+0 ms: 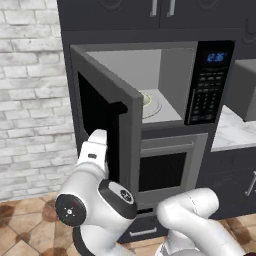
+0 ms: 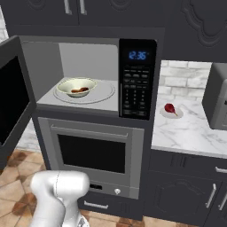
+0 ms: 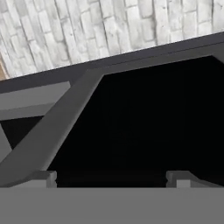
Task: Remove the pear from the bowl and place it on the small plate. Then place the bowl with only the chicken drumstick in the microwave, close the door, and press the start button to microwave the chicken drumstick.
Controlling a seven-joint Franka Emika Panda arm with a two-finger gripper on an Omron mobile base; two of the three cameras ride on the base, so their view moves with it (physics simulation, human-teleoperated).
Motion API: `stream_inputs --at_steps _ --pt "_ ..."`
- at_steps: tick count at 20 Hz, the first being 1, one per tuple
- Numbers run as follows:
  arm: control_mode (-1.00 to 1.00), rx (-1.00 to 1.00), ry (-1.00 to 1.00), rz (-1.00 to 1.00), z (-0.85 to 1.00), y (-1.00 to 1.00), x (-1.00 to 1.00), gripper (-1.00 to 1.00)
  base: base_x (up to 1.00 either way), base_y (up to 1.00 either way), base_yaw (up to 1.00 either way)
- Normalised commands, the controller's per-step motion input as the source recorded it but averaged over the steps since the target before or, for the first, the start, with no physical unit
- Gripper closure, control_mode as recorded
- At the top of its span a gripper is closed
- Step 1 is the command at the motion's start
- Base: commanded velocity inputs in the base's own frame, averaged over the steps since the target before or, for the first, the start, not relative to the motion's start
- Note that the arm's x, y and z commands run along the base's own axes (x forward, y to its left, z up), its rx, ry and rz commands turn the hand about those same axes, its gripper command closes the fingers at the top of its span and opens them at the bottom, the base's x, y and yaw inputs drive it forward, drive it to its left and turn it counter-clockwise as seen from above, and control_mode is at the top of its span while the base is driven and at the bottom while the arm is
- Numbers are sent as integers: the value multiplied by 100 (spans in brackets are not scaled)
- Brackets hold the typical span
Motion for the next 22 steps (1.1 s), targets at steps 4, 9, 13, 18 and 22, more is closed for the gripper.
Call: stream_inputs --at_steps 4,9,13,18,22 --pt "-100 0 2 -6 0 -97 4 -100 0 0 0" --pt "-100 0 3 -6 0 -97 17 -100 0 0 0" --pt "-100 0 6 -2 0 -72 47 -100 0 0 0" --pt "-100 0 2 0 0 -39 72 -100 0 0 0" --pt "-100 0 0 0 0 -21 67 -100 0 0 0"
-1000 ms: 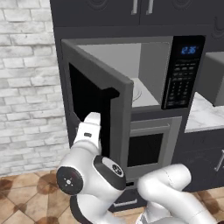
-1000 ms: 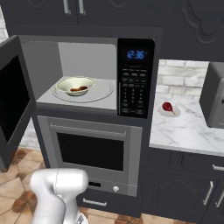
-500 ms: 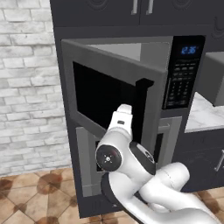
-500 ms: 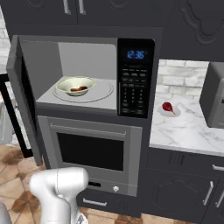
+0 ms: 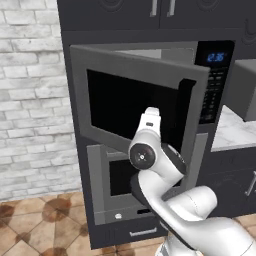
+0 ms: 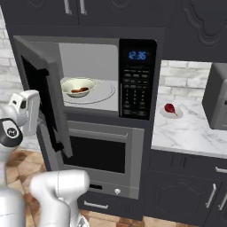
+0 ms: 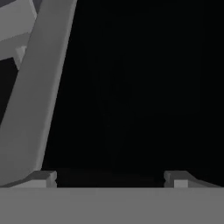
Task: Remove the pear from the bowl and place it on the small plate. Then place the bowl with only the chicken drumstick in the microwave, close the door, and press the start button to microwave the chicken drumstick.
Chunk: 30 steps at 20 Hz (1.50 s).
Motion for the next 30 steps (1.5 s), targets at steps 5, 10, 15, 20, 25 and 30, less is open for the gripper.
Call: stream_inputs --at_steps 5,10,15,20,25,30 --pt "-100 0 0 1 1 0 56 -100 0 0 0" --pt "-100 0 0 2 2 0 61 -100 0 0 0" --pt "-100 0 0 3 0 0 68 -100 0 0 0" --pt "-100 0 0 4 0 0 70 -100 0 0 0" --pt "-100 0 0 2 0 0 66 -100 0 0 0" --pt "-100 0 0 4 0 0 64 -100 0 0 0"
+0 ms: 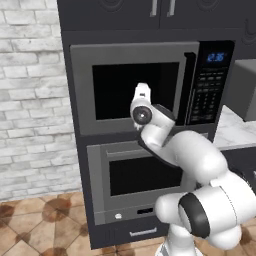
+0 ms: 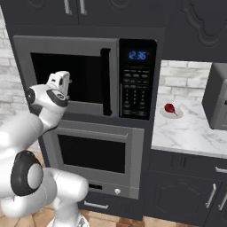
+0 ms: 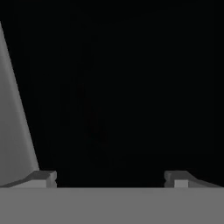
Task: Remove the pear from the bowl and place it on the small plate. Then place the bowl with only the chicken drumstick in the microwave, close the door, and press the start button to microwave the chicken drumstick.
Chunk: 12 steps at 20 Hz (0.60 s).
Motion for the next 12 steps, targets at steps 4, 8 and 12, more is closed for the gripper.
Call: stream_inputs --at_steps 4,8,12 --pt "-100 0 0 7 0 0 43 -100 0 0 0" --pt "-100 0 5 3 -4 0 8 -100 0 0 0" --pt "-100 0 8 0 -10 0 -2 -100 0 0 0"
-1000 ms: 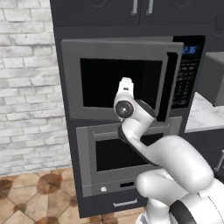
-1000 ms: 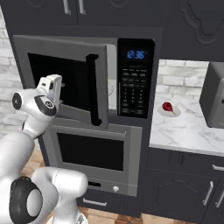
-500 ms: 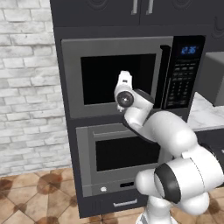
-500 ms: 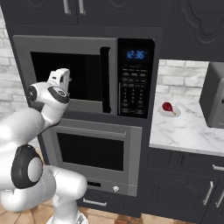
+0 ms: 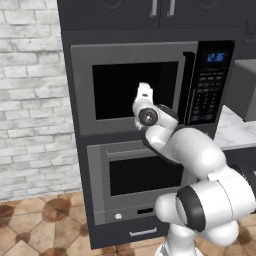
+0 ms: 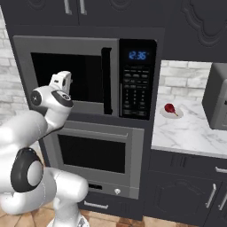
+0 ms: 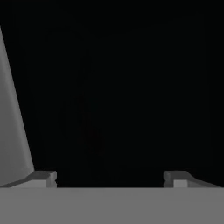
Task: Remove the pear from the bowl and place it on the small plate. Then place the bowl with only the chicken drumstick in the microwave, close the door, and press the start button to microwave the chicken drumstick.
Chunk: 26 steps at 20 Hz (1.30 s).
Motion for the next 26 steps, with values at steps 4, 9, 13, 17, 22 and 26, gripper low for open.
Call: stream_inputs --at_steps 4,9,13,17,22,26 --pt "-100 4 -2 0 28 -19 -64 -100 0 0 0" --pt "-100 5 -2 0 67 -16 -100 -100 0 0 0" --pt "-100 4 0 0 64 -18 -100 -100 0 0 0" --pt "-100 1 1 0 69 -11 -95 -100 0 0 0" --pt "-100 2 12 0 59 -9 -93 -100 0 0 0" --pt "-100 4 10 0 45 -28 -100 -100 0 0 0"
